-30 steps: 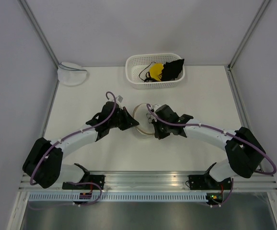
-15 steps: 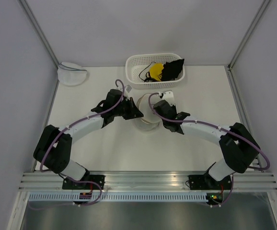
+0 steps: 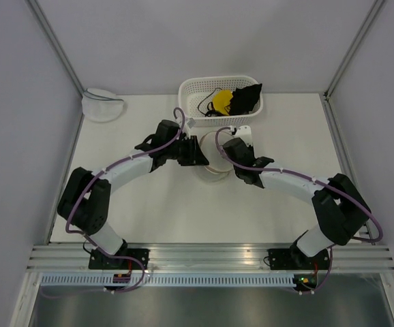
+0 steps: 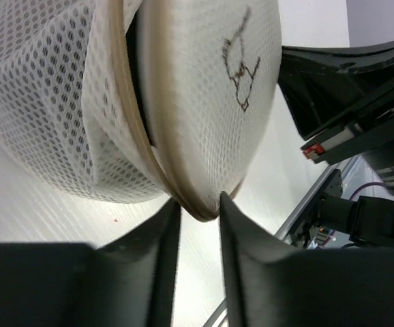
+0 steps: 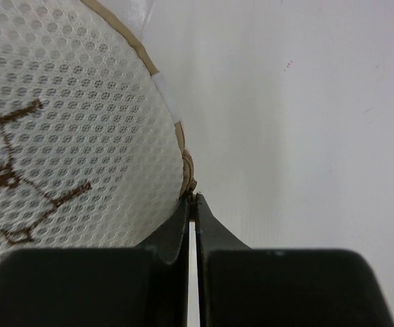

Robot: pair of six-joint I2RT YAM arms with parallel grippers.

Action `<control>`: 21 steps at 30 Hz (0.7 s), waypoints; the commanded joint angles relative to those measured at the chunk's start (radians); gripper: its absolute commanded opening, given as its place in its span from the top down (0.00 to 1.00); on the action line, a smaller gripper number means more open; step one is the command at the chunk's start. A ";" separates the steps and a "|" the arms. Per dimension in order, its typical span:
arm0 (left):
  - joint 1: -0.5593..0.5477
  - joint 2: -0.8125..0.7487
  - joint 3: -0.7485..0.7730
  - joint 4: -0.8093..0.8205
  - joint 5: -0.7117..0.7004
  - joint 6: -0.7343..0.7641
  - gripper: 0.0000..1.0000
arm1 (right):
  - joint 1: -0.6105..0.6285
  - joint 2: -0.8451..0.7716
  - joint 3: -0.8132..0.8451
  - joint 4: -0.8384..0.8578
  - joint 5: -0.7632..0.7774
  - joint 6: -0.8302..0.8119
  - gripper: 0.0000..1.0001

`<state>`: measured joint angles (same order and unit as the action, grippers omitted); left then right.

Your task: Unzip the laundry bag and remove the bra

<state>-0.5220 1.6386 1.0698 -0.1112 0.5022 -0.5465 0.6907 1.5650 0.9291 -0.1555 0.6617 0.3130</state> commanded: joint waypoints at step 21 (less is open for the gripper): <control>-0.018 -0.287 -0.280 0.127 -0.487 -0.156 0.55 | -0.011 -0.232 0.039 -0.053 -0.424 -0.017 0.33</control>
<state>-0.5537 1.3945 0.8135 -0.0235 0.2115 -0.6483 0.6765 1.3037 0.9154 -0.2432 0.3328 0.3241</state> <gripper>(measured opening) 0.457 0.671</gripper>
